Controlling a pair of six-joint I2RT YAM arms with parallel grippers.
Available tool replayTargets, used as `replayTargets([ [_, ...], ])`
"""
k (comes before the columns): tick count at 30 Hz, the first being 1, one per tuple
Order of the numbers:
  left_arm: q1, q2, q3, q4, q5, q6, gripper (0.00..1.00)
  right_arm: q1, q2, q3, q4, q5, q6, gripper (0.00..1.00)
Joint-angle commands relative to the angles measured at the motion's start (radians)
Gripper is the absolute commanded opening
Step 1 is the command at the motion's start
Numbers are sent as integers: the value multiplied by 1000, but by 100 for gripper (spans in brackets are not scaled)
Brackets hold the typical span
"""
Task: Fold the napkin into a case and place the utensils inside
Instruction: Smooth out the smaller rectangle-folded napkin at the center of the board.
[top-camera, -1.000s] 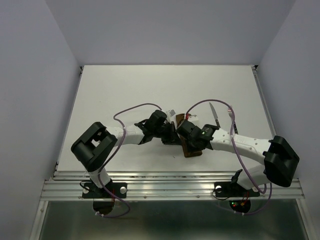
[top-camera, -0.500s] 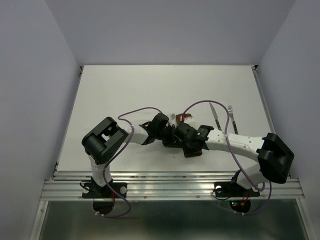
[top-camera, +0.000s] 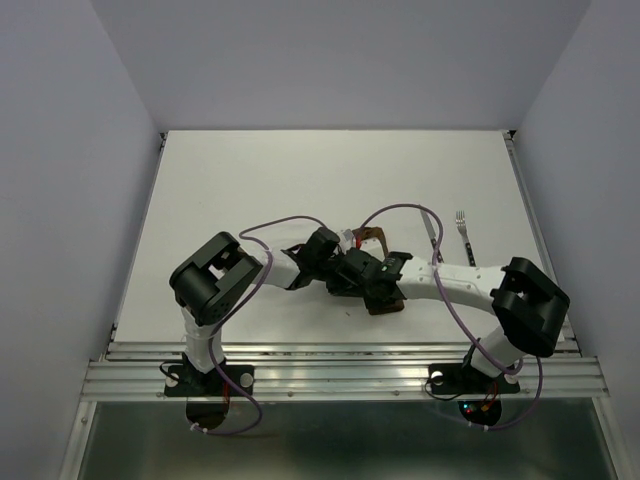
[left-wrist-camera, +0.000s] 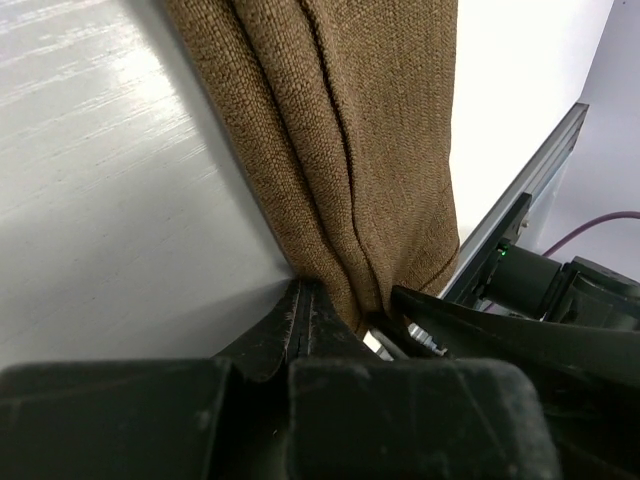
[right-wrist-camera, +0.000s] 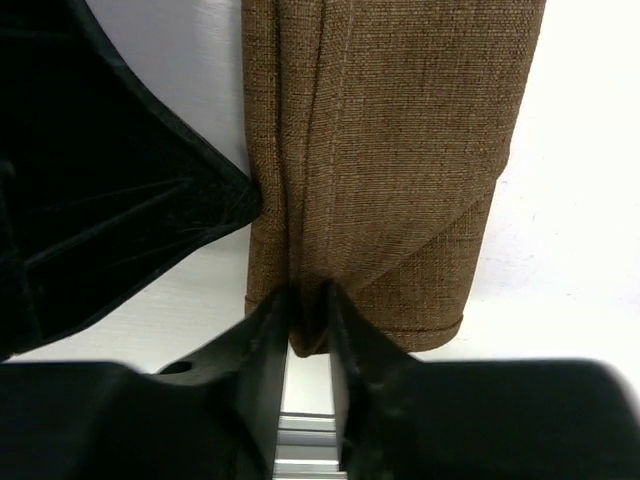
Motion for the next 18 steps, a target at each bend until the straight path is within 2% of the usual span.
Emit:
replayTargets([
  [1,-9,-3,26,30,9,11,0,17,9,26,26,62,15,19],
  [5,-9,-3,25,30,12,17,0,17,8,19,28,72,19,12],
  [8,-11,-4,25,30,13,17,0,17,-6,18,16,94,38,1],
  [18,-17,13,32,50,22,-1,0,17,-71,41,26,60,33,1],
])
